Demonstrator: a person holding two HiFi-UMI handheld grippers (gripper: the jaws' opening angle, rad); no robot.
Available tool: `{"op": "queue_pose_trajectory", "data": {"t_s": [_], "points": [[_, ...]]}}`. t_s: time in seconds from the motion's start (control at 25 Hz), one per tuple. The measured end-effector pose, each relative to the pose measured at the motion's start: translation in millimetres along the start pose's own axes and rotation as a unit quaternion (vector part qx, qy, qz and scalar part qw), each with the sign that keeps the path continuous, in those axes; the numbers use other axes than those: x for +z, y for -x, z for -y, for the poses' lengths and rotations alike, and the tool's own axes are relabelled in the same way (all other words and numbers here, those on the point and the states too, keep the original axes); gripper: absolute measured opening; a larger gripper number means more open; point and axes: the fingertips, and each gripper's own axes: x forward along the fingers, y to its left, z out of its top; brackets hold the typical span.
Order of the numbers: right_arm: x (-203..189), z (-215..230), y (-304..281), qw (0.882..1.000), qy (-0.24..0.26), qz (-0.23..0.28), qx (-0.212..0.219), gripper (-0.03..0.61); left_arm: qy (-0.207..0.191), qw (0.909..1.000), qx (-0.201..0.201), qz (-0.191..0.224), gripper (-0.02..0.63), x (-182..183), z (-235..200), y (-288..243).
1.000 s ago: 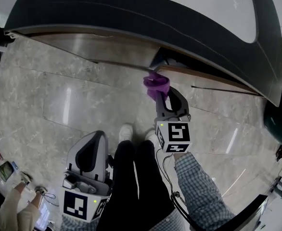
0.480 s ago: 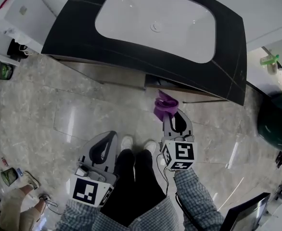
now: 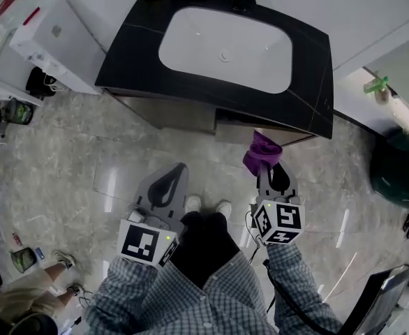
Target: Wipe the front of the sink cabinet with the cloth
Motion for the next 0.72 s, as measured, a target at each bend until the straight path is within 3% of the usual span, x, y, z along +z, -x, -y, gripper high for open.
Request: {"op": "queue_pose_trajectory", "data": {"t_s": [0.36,0.72], "points": [[22.0,-11.7,72.4,0.999,-0.003,0.022,-0.042,0.075,-0.028,0.9977,-0.06,0.018,0.011,25.1,24.9,25.0],[23.6,-13.2,136.9,0.998,0.001,0.047,-0.036,0.074,-0.032,0.9976,-0.045,0.041,0.011,38.4,62.0,63.3]]}}
